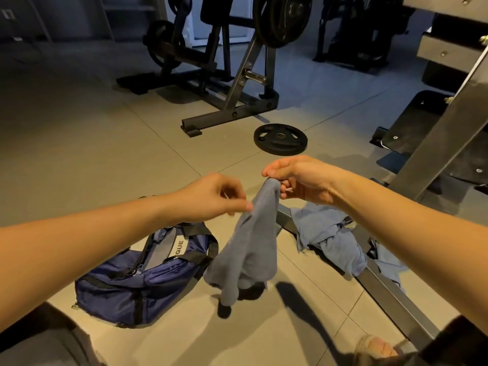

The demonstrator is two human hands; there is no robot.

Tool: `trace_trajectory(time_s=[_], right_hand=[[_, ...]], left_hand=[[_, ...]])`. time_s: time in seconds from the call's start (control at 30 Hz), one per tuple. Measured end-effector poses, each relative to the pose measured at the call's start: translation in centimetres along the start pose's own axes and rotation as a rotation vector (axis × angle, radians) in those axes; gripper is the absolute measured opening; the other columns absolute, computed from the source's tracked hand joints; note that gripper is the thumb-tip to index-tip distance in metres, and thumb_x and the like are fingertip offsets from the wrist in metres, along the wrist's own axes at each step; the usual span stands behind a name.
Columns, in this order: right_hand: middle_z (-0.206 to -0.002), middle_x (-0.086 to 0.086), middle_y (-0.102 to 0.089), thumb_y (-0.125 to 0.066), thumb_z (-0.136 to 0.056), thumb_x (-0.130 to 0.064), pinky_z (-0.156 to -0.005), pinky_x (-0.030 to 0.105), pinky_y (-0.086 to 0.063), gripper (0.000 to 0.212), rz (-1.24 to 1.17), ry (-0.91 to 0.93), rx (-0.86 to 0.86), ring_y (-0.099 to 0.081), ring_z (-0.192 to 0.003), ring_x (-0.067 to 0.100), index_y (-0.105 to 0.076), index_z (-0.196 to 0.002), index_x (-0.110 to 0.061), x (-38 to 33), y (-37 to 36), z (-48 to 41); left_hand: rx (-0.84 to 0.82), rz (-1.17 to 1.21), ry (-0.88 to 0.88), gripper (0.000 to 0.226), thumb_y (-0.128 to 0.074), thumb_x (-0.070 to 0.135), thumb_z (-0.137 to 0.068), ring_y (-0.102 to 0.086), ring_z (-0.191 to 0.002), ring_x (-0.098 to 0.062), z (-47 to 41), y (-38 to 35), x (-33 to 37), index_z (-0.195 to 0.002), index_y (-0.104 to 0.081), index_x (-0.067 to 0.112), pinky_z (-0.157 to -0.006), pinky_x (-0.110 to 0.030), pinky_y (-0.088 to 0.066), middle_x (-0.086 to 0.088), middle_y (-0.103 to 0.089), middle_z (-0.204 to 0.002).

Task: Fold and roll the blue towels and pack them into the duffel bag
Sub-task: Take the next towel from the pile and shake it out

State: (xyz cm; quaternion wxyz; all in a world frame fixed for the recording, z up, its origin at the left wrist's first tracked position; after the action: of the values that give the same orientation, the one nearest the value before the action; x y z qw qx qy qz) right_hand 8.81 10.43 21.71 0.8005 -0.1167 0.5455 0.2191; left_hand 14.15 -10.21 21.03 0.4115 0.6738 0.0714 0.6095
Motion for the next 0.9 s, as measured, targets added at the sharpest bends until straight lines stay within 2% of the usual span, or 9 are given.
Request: trace_trajectory(time_s=[0.1,0.2,0.3,0.4,0.67,0.73,0.8,0.87,0.9], right_hand=[[-0.078,0.005,-0.064,-0.055,-0.099,-0.007,-0.059,0.021,-0.05,0.013,-0.002,0.025,-0.12,-0.055,-0.063,0.011,-0.068,-0.103,-0.007,-0.5,-1.5,0.2],[-0.075,0.003,-0.066,-0.054,-0.1,-0.007,-0.056,0.019,-0.049,0.014,0.027,0.069,-0.154,-0.055,-0.062,0.01,-0.067,-0.102,-0.007,-1.2,-2.3,0.0],[-0.077,0.004,-0.067,-0.057,-0.098,-0.007,-0.056,0.019,-0.051,0.012,0.073,0.07,-0.158,-0.057,-0.063,0.01,-0.069,-0.1,-0.007,-1.7,-2.3,-0.2],[-0.084,0.003,-0.066,-0.064,-0.095,-0.014,-0.06,0.02,-0.048,0.01,0.217,0.044,-0.2,-0.055,-0.068,0.01,-0.071,-0.099,-0.01,-1.4,-2.0,-0.2],[-0.078,0.002,-0.06,-0.074,-0.087,-0.023,-0.066,0.027,-0.039,0.014,0.494,0.037,-0.153,-0.047,-0.073,0.013,-0.07,-0.082,-0.011,-0.9,0.2,-0.4],[-0.089,0.006,-0.066,-0.075,-0.083,-0.025,-0.079,0.034,-0.046,0.026,0.484,0.097,-0.109,-0.056,-0.087,0.02,-0.07,-0.091,-0.001,-1.2,0.5,-0.5],[-0.097,0.008,-0.069,-0.075,-0.077,-0.029,-0.093,0.039,-0.049,0.035,0.452,0.121,-0.115,-0.061,-0.1,0.023,-0.068,-0.092,0.002,-1.4,0.7,-0.5],[-0.092,0.003,-0.069,-0.072,-0.077,-0.027,-0.098,0.04,-0.05,0.026,0.409,0.109,-0.164,-0.063,-0.099,0.02,-0.066,-0.086,-0.004,-1.3,0.7,-0.5],[-0.089,0.002,-0.069,-0.071,-0.08,-0.026,-0.099,0.041,-0.051,0.02,0.405,0.107,-0.177,-0.064,-0.097,0.019,-0.066,-0.084,-0.006,-1.2,0.7,-0.6]], left_hand=[[0.115,0.173,0.091,0.04,-0.073,0.036,-0.091,-0.065,-0.111,-0.011,-1.1,0.8,-0.3,-0.128,-0.062,0.027,-0.105,-0.037,-0.049,0.005,-0.069,-0.117],[-0.028,0.254,0.111,0.026,-0.072,0.031,-0.092,-0.063,-0.119,-0.01,-1.8,0.5,-0.5,-0.118,-0.072,0.024,-0.116,-0.043,-0.037,0.007,-0.073,-0.117],[-0.035,0.28,0.132,0.024,-0.079,0.04,-0.077,-0.065,-0.111,-0.019,-2.1,0.6,-0.9,-0.088,-0.074,0.019,-0.113,-0.049,-0.038,-0.001,-0.074,-0.101],[-0.007,0.33,0.105,0.02,-0.083,0.034,-0.073,-0.064,-0.095,-0.019,-2.3,1.3,-1.0,-0.077,-0.07,0.02,-0.104,-0.044,-0.044,-0.004,-0.07,-0.088],[-0.113,0.395,0.091,0.02,-0.078,0.032,-0.075,-0.058,-0.073,-0.008,-1.7,2.6,-1.3,-0.071,-0.063,0.02,-0.073,-0.025,-0.045,0.003,-0.063,-0.073],[-0.201,0.368,0.142,0.025,-0.08,0.035,-0.074,-0.063,-0.079,-0.013,-1.3,2.9,-1.8,-0.08,-0.066,0.015,-0.077,-0.028,-0.048,-0.006,-0.068,-0.083],[-0.249,0.341,0.176,0.041,-0.083,0.037,-0.072,-0.067,-0.091,-0.025,-0.8,3.0,-2.3,-0.095,-0.07,0.005,-0.09,-0.039,-0.05,-0.022,-0.071,-0.1],[-0.249,0.348,0.188,0.051,-0.084,0.037,-0.068,-0.066,-0.093,-0.027,-0.6,3.2,-2.8,-0.099,-0.067,-0.001,-0.091,-0.04,-0.051,-0.023,-0.069,-0.1],[-0.24,0.361,0.184,0.047,-0.084,0.037,-0.066,-0.064,-0.089,-0.024,-0.6,3.3,-2.9,-0.091,-0.065,0.002,-0.085,-0.034,-0.051,-0.017,-0.067,-0.093]])
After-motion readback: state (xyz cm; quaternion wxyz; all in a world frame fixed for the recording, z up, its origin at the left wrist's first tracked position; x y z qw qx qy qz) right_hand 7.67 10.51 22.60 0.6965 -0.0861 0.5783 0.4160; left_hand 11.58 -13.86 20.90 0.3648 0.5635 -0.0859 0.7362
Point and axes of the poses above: each hand's wrist, its own z-axis away from the middle knuckle, its own y-axis out of the back of the hand, x = y × z, the point moved 3 cm from there along -z, towards the middle knuckle
